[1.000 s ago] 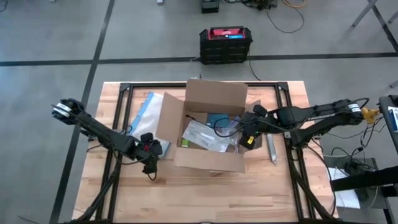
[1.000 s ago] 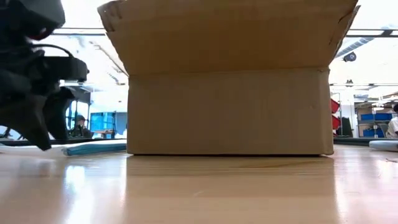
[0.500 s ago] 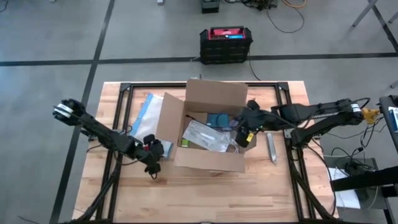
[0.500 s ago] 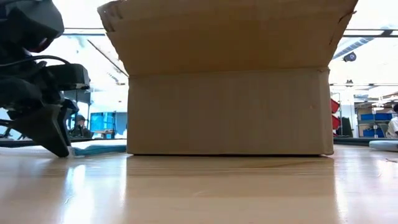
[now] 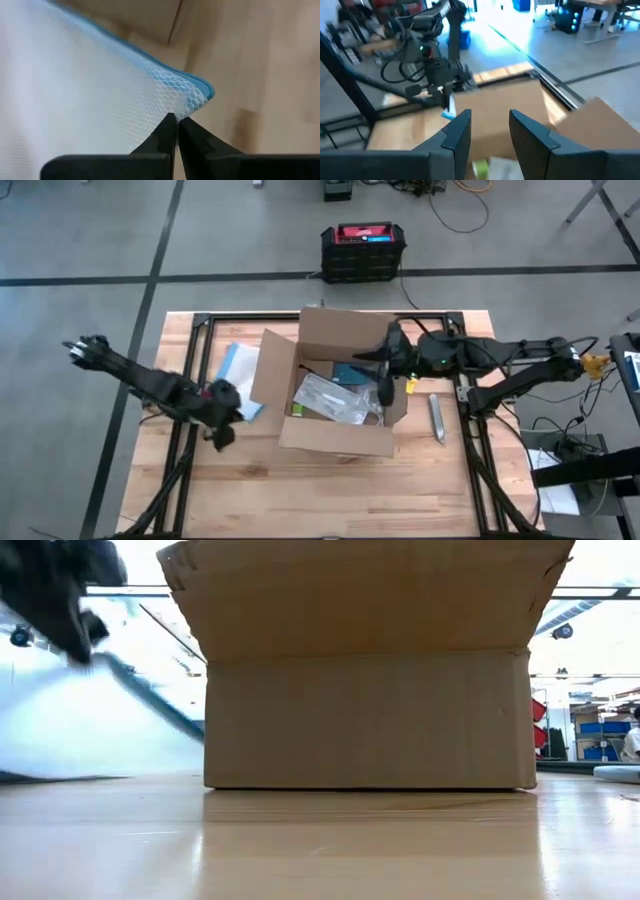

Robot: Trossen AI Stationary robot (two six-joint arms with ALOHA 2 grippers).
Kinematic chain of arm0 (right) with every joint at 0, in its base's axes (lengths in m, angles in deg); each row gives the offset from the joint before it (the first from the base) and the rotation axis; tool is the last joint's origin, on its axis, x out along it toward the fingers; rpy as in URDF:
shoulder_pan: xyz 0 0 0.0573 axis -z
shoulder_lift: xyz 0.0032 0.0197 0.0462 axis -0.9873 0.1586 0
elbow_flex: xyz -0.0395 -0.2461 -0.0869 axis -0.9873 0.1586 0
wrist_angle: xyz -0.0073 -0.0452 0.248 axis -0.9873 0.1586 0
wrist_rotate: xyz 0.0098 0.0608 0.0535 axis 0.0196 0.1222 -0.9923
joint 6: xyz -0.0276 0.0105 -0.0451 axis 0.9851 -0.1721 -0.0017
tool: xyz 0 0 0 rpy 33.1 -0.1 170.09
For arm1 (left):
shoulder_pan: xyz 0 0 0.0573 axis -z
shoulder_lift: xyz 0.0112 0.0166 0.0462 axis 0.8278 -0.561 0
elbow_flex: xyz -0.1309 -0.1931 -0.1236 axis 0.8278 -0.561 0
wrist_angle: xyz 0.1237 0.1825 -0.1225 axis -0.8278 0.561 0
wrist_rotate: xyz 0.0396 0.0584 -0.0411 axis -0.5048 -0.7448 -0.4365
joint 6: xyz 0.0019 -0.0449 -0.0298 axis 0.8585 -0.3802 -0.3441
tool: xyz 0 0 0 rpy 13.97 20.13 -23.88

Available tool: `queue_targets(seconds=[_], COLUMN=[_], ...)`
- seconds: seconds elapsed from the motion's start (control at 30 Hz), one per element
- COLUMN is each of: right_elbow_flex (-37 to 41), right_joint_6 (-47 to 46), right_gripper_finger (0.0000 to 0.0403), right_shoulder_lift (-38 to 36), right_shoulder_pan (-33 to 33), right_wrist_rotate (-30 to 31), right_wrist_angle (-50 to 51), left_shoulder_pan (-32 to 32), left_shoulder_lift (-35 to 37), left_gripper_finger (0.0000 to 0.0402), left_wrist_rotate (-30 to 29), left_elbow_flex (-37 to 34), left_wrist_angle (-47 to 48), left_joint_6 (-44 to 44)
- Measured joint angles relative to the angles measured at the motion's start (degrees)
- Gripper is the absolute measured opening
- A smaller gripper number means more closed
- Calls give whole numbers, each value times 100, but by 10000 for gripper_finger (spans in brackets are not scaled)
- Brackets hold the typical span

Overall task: Unpack boxes
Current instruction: Open the blue zip bag

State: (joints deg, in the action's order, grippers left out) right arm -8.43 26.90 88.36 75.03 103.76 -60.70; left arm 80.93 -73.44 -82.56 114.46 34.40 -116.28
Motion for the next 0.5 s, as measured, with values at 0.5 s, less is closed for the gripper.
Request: queue_targets(seconds=[0.5], right_elbow_flex=[-1695], right_joint_6=[-164], right_gripper_finger=[154], right_shoulder_lift=[2117], right_shoulder_pan=[48], right_wrist_rotate=[-1], right_wrist_angle=[-153], left_shoulder_pan=[0], left_shoulder_lift=[659], left_gripper_finger=[0], left_wrist_rotate=[-1669], left_elbow_flex=[3621], left_wrist_angle=[2921], left_joint_6=[-255])
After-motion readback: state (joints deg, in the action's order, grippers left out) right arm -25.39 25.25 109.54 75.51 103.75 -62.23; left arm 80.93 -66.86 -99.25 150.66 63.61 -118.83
